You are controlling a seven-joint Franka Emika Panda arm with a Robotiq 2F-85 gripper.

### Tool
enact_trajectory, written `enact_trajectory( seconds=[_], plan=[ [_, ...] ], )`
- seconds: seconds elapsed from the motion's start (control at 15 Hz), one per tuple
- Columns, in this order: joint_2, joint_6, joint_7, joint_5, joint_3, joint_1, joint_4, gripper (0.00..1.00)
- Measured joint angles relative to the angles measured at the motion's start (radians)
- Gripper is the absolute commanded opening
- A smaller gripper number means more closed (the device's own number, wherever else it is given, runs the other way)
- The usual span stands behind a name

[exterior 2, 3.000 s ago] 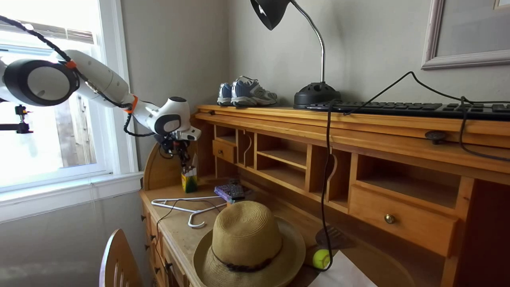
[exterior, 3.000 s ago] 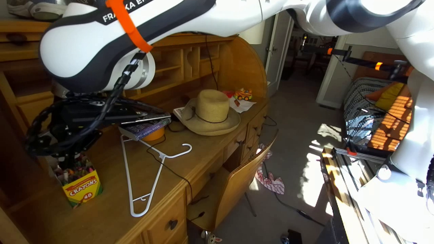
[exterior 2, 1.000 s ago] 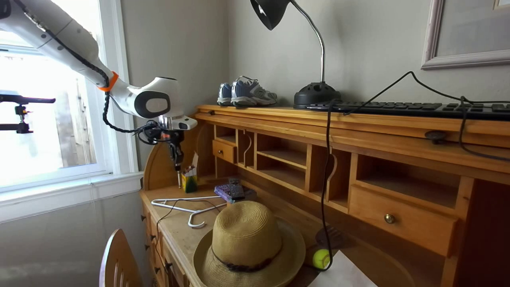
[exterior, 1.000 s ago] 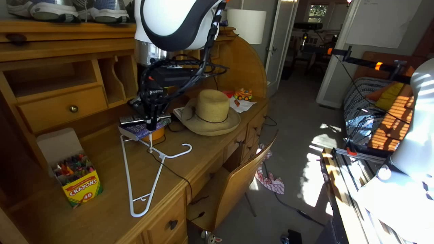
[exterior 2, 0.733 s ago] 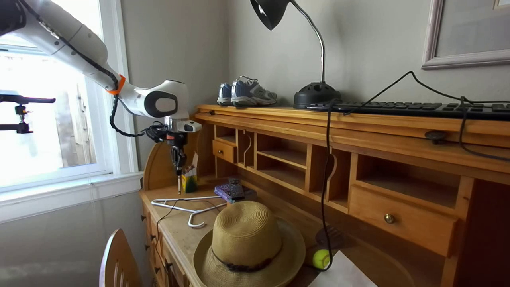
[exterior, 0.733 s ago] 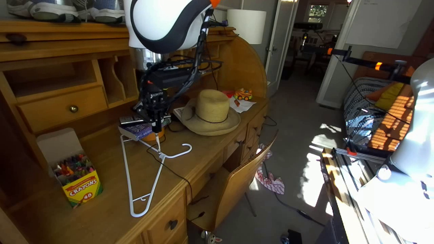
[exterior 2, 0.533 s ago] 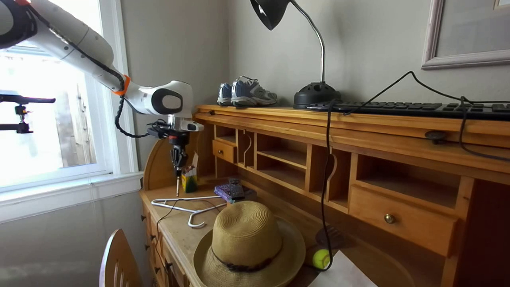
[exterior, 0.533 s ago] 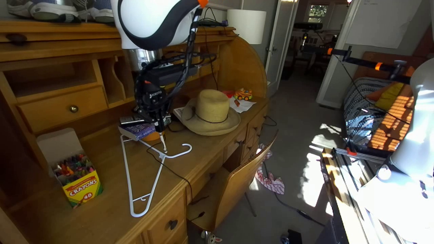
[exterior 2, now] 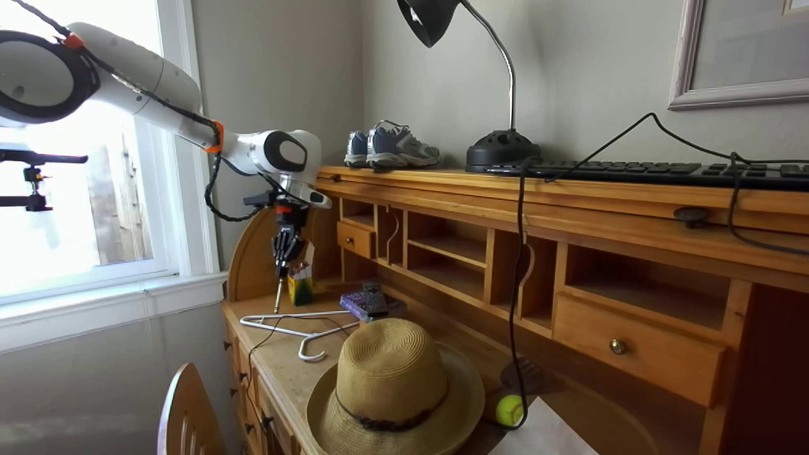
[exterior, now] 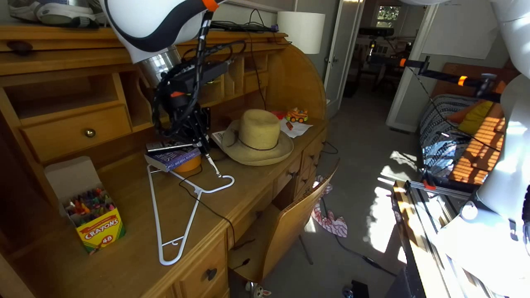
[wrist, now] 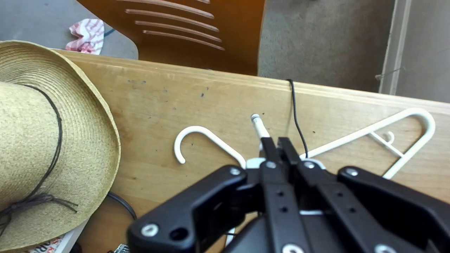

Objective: Move the white crayon from the box to the desk

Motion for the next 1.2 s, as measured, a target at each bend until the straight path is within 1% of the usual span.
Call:
enact_trajectory(
  seconds=[0.2,0.4,0.87,0.93,1.0,1.07,1.13,1.2],
  plan=[
    [0.094,-0.047,-0.030,-0.019,0.000,0.015,0.110,0.02],
    [0.180,-0.055,-0.041,-0.036,0.000,0.032,0.199,0.02],
    [0.319,-0.055,-0.052,-0.049,-0.008,0.049,0.344,0.02],
    [0.331,-0.055,-0.053,-0.049,-0.010,0.050,0.359,0.13],
    [0.342,-0.056,-0.056,-0.049,-0.012,0.050,0.374,0.14],
    [0.351,-0.056,-0.058,-0.049,-0.014,0.051,0.387,0.22],
    [0.360,-0.057,-0.061,-0.049,-0.015,0.051,0.400,0.39],
    [0.367,-0.057,-0.063,-0.049,-0.015,0.051,0.409,0.40]
  ],
)
